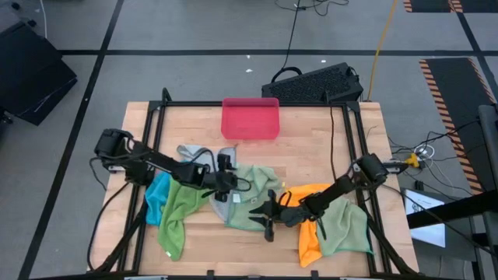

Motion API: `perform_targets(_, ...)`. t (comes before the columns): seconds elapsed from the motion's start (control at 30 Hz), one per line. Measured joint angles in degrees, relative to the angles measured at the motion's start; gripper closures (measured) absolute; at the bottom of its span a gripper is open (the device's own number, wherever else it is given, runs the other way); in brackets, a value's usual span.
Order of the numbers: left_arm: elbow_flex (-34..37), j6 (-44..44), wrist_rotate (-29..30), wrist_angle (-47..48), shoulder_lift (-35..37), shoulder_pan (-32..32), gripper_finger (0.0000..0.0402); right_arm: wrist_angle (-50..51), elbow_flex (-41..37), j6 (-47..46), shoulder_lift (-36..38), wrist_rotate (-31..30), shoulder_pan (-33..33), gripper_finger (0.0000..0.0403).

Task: Fold microfiber towels
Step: Fold the top light green towel

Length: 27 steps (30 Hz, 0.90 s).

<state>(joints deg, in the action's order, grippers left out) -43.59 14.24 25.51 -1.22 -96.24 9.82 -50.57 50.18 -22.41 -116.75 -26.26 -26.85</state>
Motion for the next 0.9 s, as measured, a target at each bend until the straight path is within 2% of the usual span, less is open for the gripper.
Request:
perform_targets(0.07,0.00,0.66,0.58,-0.48,-0.59,-1.24,0.0163,0.38,0.26,0.86,0.00,1.50,0.87,0.0312)
perform_targets(0.17,0.00,1.85,0.19,-1.09,-0.66,-3.26,0.0212,1.26,0.28,1.00,-0.04,3.04,1.95,0.0312)
perform_targets(0.27,-0.03,3.86,-0.36,-1.71,-0.66,-4.52,0.0287,1.65,0.28,0.86,-0.84,4.02,2.55,0.0313)
perform_targets(0.37,-1.17,4.64,-5.13,-1.34,-0.44,-6.03,0.0370,1.46,0.29,0.34,-2.45,4.19,2.84,0.0320)
perform_targets(0.4,-1.61,4.73,-6.49,-1.28,-0.44,-6.67,0.0385,1.30,0.37,-0.15,-3.13,4.81,2.84,0.0323)
perform_targets(0.7,-4.83,2.85,-7.82,0.30,-0.34,-14.55,0.0394,1.28,2.10,-1.66,-6.93,8.67,2.78,0.0361)
perform_targets(0.77,-4.83,1.27,-10.32,0.87,-0.34,-16.19,0.0394,1.59,2.11,-2.16,-6.88,9.01,2.78,0.0368)
perform_targets(0.83,-4.83,-0.34,-13.58,1.68,-0.36,-17.32,0.0378,1.47,2.11,-2.69,-6.88,9.01,2.80,0.0372)
perform_targets(0.9,-4.83,-2.77,-14.00,1.58,-0.36,-17.77,0.0352,0.60,2.05,-3.09,-6.95,8.75,2.80,0.0375)
